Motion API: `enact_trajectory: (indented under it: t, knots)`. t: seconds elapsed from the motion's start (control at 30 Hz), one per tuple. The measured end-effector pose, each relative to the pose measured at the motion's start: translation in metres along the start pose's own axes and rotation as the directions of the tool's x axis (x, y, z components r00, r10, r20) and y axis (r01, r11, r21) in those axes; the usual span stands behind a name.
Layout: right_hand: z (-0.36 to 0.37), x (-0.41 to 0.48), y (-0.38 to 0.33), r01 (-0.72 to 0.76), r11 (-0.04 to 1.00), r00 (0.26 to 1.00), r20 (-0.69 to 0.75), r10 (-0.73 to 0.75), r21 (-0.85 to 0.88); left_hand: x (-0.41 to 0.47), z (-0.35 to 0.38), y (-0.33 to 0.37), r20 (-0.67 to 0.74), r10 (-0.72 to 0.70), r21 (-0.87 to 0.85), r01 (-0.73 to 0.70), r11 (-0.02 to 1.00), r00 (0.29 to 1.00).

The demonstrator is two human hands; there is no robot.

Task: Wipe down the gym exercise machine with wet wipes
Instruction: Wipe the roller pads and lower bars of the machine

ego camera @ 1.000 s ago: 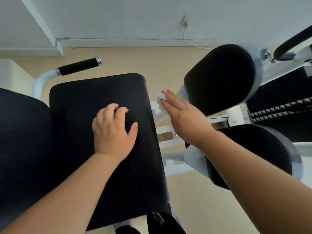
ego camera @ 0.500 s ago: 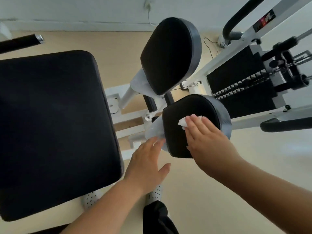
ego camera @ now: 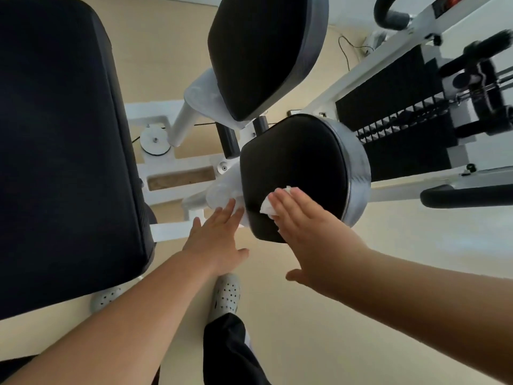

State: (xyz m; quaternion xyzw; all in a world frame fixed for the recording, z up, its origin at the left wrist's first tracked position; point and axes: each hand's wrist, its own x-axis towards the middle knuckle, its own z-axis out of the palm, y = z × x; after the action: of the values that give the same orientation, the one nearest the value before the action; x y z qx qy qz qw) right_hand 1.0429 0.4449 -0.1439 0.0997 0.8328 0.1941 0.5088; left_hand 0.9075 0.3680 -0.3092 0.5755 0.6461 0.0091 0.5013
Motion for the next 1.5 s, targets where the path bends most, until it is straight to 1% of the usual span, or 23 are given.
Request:
enact_trajectory:
  t: [0.07,0.13,0.23,0.3,0.4,0.47,0.5,0.53,0.6,0.67,0.73,0.8,0.87,0.97,1.07,1.17,1.23,1.3,1.33,1.4,1.47,1.5]
  knots:
    - [-0.003,-0.005,0.007,-0.005,0.999,1.000,0.001,0.005,-0.033,-0.002,-0.003,0.006,-0.046,0.059,-0.095,-0.063,0.994,0.997]
    - [-0.010,-0.001,0.024,-0.064,0.997,0.997,-0.045,0.061,-0.052,-0.007,-0.006,0.016,-0.088,0.115,-0.190,-0.130,0.973,0.989]
    - [-0.021,0.008,0.052,-0.163,0.986,0.982,-0.100,0.158,-0.043,-0.012,-0.006,0.032,-0.084,0.143,-0.294,-0.161,0.942,0.986]
    - [-0.020,0.005,0.052,-0.175,0.984,0.978,-0.121,0.171,-0.021,-0.013,-0.005,0.038,-0.075,0.143,-0.315,-0.160,0.936,0.987]
    - [0.004,-0.013,0.021,-0.133,0.991,0.981,-0.145,0.132,0.001,-0.015,-0.007,0.040,-0.091,0.125,-0.311,-0.147,0.939,0.988]
    - [0.020,-0.029,0.009,-0.131,0.990,0.975,-0.173,0.138,0.055,-0.021,-0.012,0.042,-0.130,0.121,-0.302,-0.155,0.940,0.984]
    - [0.023,-0.035,0.009,-0.150,0.983,0.963,-0.211,0.169,0.102,-0.025,-0.016,0.044,-0.152,0.131,-0.294,-0.172,0.940,0.980]
    - [0.026,-0.039,0.011,-0.190,0.967,0.938,-0.261,0.230,0.171,-0.031,-0.021,0.046,-0.172,0.150,-0.284,-0.194,0.939,0.974]
    - [0.028,-0.041,0.014,-0.277,0.903,0.859,-0.337,0.386,0.328,-0.042,-0.034,0.053,-0.203,0.191,-0.274,-0.243,0.931,0.960]
    - [0.021,-0.031,0.019,-0.335,0.815,0.789,-0.332,0.517,0.473,-0.051,-0.048,0.061,-0.230,0.237,-0.273,-0.296,0.915,0.944]
    - [0.009,-0.015,0.023,-0.350,0.719,0.723,-0.315,0.615,0.601,-0.055,-0.062,0.070,-0.274,0.280,-0.272,-0.354,0.895,0.920]
    - [0.002,-0.002,0.021,-0.348,0.626,0.651,-0.301,0.697,0.697,-0.055,-0.076,0.075,-0.344,0.270,-0.296,-0.377,0.877,0.899]
    - [0.008,0.002,0.007,-0.344,0.560,0.586,-0.294,0.755,0.754,-0.054,-0.087,0.078,-0.409,0.224,-0.323,-0.370,0.871,0.884]
    - [0.031,-0.006,-0.028,-0.306,0.487,0.518,-0.286,0.806,0.818,-0.055,-0.097,0.085,-0.453,0.206,-0.342,-0.382,0.859,0.868]
    - [0.049,-0.011,-0.047,-0.233,0.444,0.477,-0.296,0.827,0.865,-0.055,-0.104,0.099,-0.466,0.276,-0.323,-0.452,0.831,0.841]
    - [0.049,-0.006,-0.022,-0.092,0.438,0.427,-0.361,0.829,0.894,-0.048,-0.112,0.112,-0.455,0.351,-0.349,-0.527,0.775,0.818]
    - [0.045,0.001,0.006,-0.033,0.409,0.420,-0.359,0.834,0.912,-0.039,-0.114,0.116,-0.462,0.385,-0.343,-0.561,0.753,0.799]
    - [0.048,0.006,0.015,-0.011,0.393,0.416,-0.354,0.838,0.919,-0.032,-0.111,0.114,-0.513,0.404,-0.250,-0.582,0.773,0.757]
    - [0.053,0.007,0.009,0.004,0.384,0.406,-0.353,0.843,0.923,-0.029,-0.109,0.112,-0.535,0.422,-0.186,-0.589,0.786,0.732]
    - [0.064,0.006,-0.022,0.045,0.353,0.355,-0.346,0.869,0.934,-0.026,-0.107,0.110,-0.556,0.463,-0.064,-0.591,0.804,0.691]
    - [0.075,0.006,-0.059,0.070,0.318,0.293,-0.324,0.900,0.946,-0.025,-0.104,0.112,-0.551,0.489,0.001,-0.585,0.811,0.676]
    - [0.078,0.009,-0.074,0.080,0.307,0.275,-0.316,0.908,0.949,-0.025,-0.102,0.114,-0.544,0.497,0.018,-0.583,0.813,0.676]
